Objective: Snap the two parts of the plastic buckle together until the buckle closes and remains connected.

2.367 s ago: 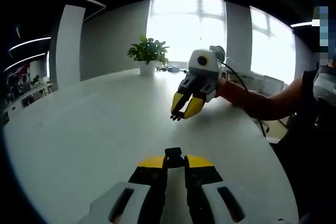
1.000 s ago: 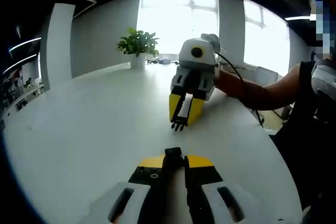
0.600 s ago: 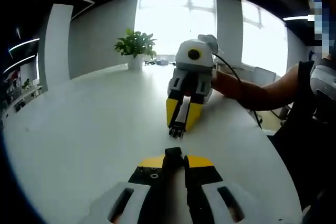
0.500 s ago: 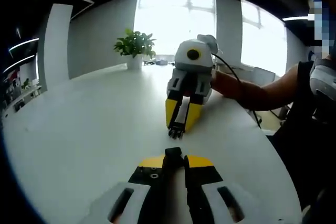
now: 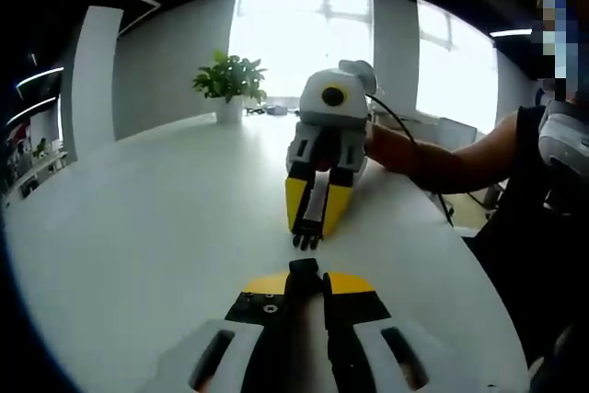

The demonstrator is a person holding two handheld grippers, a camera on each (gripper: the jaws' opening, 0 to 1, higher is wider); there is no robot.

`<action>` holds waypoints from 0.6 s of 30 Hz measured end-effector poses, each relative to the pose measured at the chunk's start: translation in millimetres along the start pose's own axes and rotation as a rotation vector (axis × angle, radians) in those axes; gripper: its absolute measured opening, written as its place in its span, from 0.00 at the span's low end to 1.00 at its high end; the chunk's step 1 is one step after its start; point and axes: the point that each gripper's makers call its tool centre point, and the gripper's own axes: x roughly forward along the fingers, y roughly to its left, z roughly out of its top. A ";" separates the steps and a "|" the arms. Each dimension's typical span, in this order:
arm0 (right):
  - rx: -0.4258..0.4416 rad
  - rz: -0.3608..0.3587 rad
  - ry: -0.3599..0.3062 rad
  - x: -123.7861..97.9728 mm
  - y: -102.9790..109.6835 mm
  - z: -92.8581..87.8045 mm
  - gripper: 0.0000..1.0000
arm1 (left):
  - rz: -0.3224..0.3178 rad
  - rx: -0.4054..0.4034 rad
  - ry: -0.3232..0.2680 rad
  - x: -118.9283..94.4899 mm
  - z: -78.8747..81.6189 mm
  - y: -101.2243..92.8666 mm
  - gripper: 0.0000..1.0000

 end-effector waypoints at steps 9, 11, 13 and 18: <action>-0.014 0.009 -0.013 0.8 2.4 3.4 0.10 | -0.017 0.013 -0.013 1.2 3.3 -2.7 0.11; -0.018 0.020 -0.024 1.0 4.8 6.0 0.10 | -0.022 0.016 -0.007 2.7 2.3 -4.1 0.11; -0.017 0.026 -0.023 1.2 6.2 5.9 0.10 | -0.025 0.020 -0.007 3.3 2.7 -4.4 0.11; -0.022 0.029 -0.023 1.8 7.6 5.8 0.10 | -0.033 0.025 -0.010 3.9 3.2 -6.8 0.11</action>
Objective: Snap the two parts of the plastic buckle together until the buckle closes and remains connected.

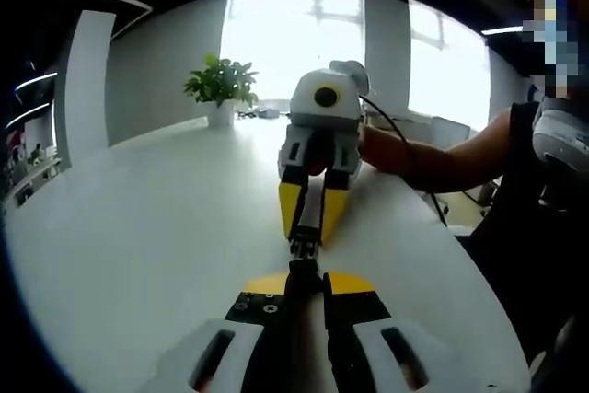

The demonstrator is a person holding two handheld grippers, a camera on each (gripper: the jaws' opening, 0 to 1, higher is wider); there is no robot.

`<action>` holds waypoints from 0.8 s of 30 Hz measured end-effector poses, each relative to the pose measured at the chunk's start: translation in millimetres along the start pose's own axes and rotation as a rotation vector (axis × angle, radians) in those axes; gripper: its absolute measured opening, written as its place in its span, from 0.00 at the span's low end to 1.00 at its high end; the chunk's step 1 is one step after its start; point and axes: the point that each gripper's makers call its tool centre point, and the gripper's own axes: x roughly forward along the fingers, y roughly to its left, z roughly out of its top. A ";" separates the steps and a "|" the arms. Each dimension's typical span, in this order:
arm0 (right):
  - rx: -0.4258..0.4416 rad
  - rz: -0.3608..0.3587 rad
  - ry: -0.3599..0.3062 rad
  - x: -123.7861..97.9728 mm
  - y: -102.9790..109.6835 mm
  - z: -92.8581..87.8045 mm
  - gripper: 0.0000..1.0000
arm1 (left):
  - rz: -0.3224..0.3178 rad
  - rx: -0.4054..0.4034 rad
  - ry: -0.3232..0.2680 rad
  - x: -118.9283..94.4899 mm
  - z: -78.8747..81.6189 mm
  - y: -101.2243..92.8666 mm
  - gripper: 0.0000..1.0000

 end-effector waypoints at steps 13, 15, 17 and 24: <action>0.007 0.013 0.012 1.1 1.0 -3.4 0.10 | -0.008 0.006 0.008 2.9 -1.2 -1.7 0.11; 0.006 0.015 0.015 1.7 1.8 -4.4 0.10 | -0.007 0.008 0.008 3.3 -1.2 -2.2 0.11; 0.007 0.018 0.013 1.8 2.5 -4.1 0.10 | -0.009 0.010 0.007 3.6 -1.1 -2.9 0.11; 0.004 0.025 0.012 2.3 3.4 -4.0 0.10 | -0.018 0.011 0.003 2.8 -1.1 -4.9 0.11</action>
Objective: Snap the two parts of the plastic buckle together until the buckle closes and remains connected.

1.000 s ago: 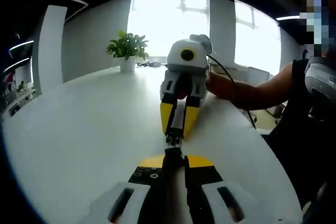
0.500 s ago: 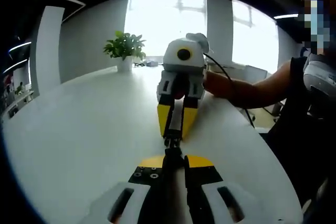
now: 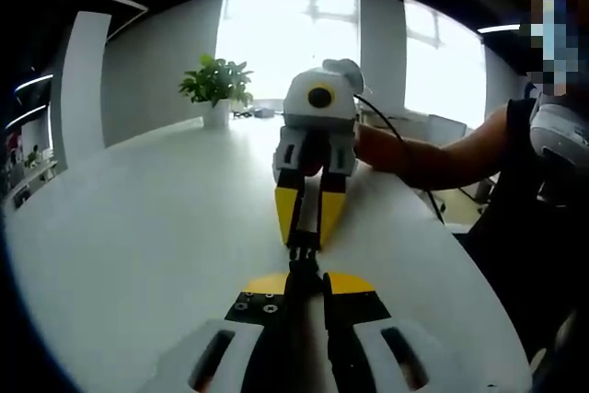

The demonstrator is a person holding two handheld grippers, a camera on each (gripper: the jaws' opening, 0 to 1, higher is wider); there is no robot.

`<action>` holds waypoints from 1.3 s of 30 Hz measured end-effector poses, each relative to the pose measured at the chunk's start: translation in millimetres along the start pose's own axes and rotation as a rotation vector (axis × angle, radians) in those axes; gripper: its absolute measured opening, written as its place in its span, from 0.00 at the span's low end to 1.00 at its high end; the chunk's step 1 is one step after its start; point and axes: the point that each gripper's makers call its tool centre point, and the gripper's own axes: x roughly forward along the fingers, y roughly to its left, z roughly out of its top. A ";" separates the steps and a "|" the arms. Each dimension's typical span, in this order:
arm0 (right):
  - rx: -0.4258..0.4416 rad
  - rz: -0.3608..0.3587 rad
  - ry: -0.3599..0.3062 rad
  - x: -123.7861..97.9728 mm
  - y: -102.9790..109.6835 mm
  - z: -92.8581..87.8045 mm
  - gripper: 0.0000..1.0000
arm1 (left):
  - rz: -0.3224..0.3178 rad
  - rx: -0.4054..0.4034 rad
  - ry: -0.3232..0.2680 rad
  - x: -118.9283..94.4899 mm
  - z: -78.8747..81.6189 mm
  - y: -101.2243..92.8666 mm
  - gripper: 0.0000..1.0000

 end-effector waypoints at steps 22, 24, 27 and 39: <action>-0.002 0.052 -0.046 -0.8 10.2 8.9 0.10 | -0.044 0.028 -0.017 0.7 3.2 -7.5 0.11; -0.005 0.054 -0.045 -0.5 11.0 8.6 0.10 | -0.048 0.028 -0.014 1.0 2.8 -8.4 0.11; -0.008 0.059 -0.044 0.1 12.5 8.4 0.10 | -0.052 0.028 -0.010 1.5 2.1 -10.1 0.11; -0.024 0.077 -0.029 2.9 15.6 4.9 0.10 | -0.059 0.043 0.014 4.3 -0.9 -10.9 0.11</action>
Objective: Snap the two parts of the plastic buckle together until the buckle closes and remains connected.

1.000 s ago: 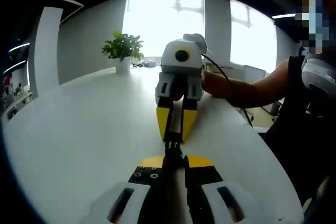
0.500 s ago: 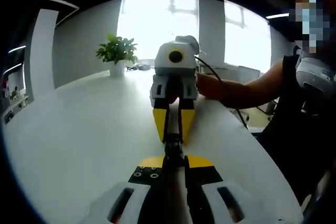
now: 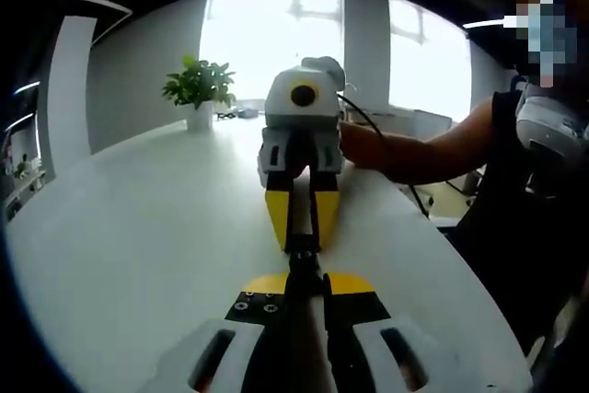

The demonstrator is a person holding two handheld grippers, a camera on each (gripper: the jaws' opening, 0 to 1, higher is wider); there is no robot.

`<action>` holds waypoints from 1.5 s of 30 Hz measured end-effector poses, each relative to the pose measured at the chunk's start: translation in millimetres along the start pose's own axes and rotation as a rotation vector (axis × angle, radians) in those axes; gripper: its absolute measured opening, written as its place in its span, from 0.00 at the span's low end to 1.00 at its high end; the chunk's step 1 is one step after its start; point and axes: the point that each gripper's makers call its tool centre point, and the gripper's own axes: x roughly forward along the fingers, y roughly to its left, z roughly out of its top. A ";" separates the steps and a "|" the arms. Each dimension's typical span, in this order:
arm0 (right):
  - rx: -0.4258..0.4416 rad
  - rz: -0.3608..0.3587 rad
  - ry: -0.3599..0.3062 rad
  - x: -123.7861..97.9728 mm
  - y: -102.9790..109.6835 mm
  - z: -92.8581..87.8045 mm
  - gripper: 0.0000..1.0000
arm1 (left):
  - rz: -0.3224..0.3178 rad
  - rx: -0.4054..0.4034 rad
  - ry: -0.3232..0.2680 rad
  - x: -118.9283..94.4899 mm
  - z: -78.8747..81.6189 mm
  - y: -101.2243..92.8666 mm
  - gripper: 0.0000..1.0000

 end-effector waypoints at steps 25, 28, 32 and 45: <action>-0.009 0.001 0.006 1.6 -2.4 -2.9 0.09 | 0.010 -0.010 0.008 5.1 3.6 3.1 0.09; -0.020 0.000 0.007 1.9 -2.2 -2.4 0.08 | 0.009 -0.005 0.012 5.4 4.2 3.3 0.09; -0.021 0.002 0.007 1.8 -2.9 -2.2 0.08 | 0.006 -0.004 0.011 5.4 4.4 2.2 0.09; -0.018 0.013 0.008 4.2 0.5 -0.9 0.08 | -0.002 0.013 -0.001 9.7 6.5 -4.2 0.09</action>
